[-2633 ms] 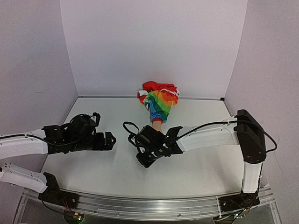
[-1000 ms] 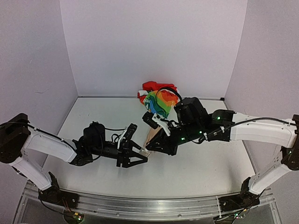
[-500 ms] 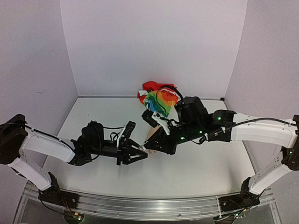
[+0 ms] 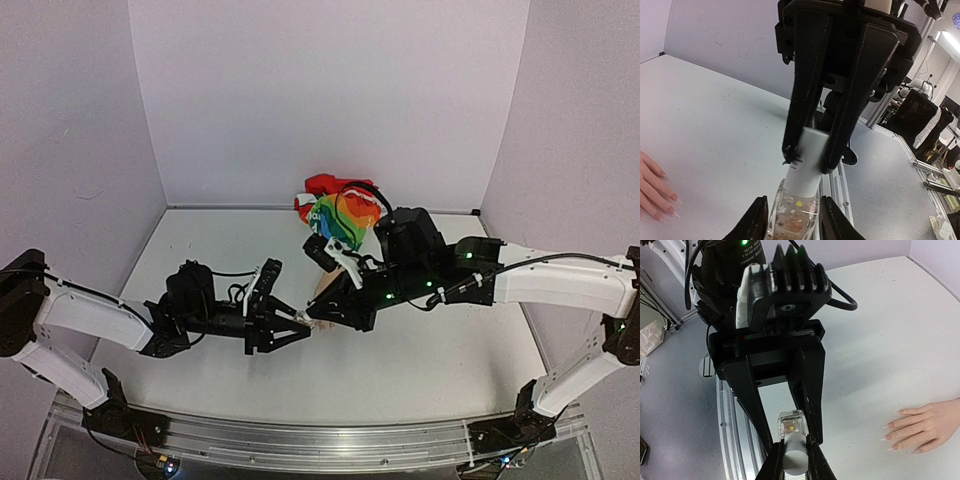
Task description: Paint the nails
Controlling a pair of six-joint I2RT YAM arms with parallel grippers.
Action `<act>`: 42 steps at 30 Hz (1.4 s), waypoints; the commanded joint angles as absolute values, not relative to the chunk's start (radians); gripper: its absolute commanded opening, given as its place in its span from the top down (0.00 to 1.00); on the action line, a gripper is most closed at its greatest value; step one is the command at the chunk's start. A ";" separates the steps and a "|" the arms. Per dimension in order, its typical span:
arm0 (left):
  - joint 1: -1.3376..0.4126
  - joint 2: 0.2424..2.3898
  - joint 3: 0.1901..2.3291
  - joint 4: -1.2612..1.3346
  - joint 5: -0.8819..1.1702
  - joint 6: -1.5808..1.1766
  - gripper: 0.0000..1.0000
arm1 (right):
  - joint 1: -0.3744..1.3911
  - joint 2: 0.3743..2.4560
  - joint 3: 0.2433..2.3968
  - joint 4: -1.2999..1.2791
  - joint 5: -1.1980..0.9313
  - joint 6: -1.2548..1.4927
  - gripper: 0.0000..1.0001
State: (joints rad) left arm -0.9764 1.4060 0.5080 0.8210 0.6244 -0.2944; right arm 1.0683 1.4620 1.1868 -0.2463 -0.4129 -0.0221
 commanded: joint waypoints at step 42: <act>-1.156 1.457 0.630 1.008 -0.454 0.129 1.00 | 1.067 1.700 1.617 -0.366 0.075 0.574 0.49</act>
State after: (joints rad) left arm -1.1515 1.4542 0.5752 0.9486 -0.4267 0.1155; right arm 1.0593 1.6872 1.5618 -0.3523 0.0542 0.5754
